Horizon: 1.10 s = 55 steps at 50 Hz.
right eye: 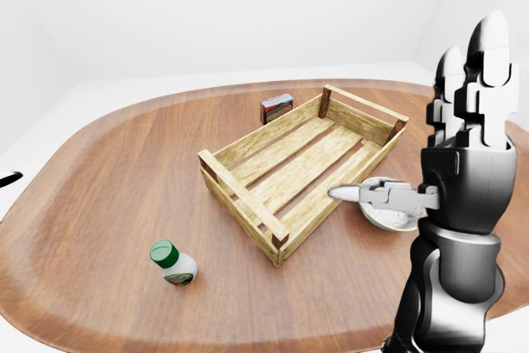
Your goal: Pick up the salad dressing and put it in the tray.
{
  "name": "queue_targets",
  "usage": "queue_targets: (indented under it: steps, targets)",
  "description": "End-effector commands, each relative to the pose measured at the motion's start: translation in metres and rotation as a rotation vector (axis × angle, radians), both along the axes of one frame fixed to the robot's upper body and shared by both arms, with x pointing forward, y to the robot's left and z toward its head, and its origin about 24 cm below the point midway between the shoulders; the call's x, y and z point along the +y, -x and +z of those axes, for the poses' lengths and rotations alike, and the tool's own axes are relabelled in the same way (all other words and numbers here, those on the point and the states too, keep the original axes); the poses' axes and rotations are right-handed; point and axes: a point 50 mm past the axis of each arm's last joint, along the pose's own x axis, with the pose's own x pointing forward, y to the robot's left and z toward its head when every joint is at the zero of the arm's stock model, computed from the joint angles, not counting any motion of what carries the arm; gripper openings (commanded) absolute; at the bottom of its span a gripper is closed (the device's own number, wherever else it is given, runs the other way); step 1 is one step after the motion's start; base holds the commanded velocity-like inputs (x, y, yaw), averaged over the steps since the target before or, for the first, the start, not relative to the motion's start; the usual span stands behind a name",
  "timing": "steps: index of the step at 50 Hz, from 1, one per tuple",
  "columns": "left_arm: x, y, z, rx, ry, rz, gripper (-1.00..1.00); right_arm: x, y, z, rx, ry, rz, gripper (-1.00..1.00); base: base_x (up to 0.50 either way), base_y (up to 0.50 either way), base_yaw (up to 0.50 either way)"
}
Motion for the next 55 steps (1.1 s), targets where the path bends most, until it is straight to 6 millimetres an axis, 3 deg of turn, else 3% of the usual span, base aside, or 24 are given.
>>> queue_targets:
  steps: [1,2,13,14,15,32,43,55]
  targets:
    - [0.001,0.001,0.002,-0.007,-0.001,0.002,1.00,0.070,-0.037,0.047,-0.158,0.184,0.268,1.00,0.00,0.00,0.00]
    - [0.001,0.003,0.005,-0.024,-0.002,0.005,1.00,0.106,-0.054,0.060,-0.168,0.199,0.453,1.00,0.00,0.00,0.00]
    - [0.004,0.002,0.003,-0.014,0.005,0.005,1.00,0.168,-0.068,0.040,-0.037,0.333,0.646,1.00,0.00,0.00,0.00]
    - [0.004,0.003,0.002,-0.014,0.011,0.009,1.00,0.243,-0.062,-0.012,0.190,0.292,0.981,1.00,0.00,0.00,0.00]
    - [0.004,0.003,0.002,-0.014,0.011,0.009,1.00,0.248,-0.061,-0.016,0.212,0.298,0.998,1.00,0.00,0.00,0.00]
    - [0.005,0.002,0.001,-0.005,0.012,0.009,1.00,0.257,-0.049,-0.033,0.279,0.321,1.043,1.00,0.00,0.00,0.00]
    - [0.006,0.002,0.000,-0.004,0.015,0.009,1.00,0.265,-0.039,-0.062,0.389,0.307,1.131,1.00,0.00,0.00,0.00]
    - [0.007,0.003,0.000,-0.005,0.021,0.013,1.00,0.278,-0.034,-0.083,0.482,0.406,1.202,1.00,0.00,0.00,0.00]
